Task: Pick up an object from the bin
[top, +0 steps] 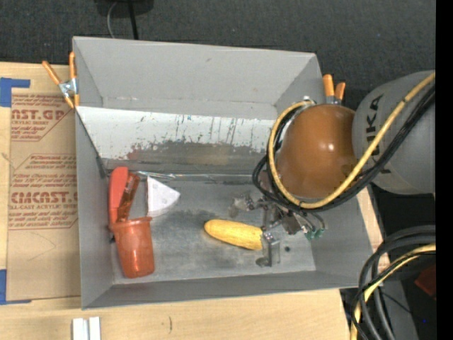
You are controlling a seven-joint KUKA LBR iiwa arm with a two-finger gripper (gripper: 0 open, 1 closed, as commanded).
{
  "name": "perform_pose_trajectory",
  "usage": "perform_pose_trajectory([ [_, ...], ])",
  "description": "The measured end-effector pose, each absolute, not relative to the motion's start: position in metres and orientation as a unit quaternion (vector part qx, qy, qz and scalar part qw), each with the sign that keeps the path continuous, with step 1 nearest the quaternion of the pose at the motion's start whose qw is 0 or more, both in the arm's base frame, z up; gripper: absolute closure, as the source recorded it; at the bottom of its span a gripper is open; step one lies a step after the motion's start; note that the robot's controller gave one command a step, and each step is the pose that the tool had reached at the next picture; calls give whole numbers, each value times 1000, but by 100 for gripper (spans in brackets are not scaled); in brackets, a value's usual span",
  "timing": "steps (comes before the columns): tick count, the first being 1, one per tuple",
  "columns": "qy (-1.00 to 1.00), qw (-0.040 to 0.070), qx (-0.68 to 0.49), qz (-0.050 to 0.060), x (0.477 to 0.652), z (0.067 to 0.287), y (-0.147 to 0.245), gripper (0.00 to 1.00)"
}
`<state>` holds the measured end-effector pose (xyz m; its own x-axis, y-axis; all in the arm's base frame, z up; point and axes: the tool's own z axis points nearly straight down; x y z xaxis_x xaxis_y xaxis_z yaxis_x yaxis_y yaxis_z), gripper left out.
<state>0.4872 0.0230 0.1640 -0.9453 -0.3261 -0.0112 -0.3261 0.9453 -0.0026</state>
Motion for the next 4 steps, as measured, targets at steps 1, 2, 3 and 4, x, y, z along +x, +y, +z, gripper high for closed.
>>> perform_pose_trajectory([
  [1, 986, 7, -164, 0, 496, 134, 20, 0],
  [2, 999, 5, -31, 1, 490, 89, 18, 100],
  [3, 999, 5, -31, 1, 490, 89, 18, 100],
  [4, 1000, 8, -24, 1, 488, 247, 18, 100],
])
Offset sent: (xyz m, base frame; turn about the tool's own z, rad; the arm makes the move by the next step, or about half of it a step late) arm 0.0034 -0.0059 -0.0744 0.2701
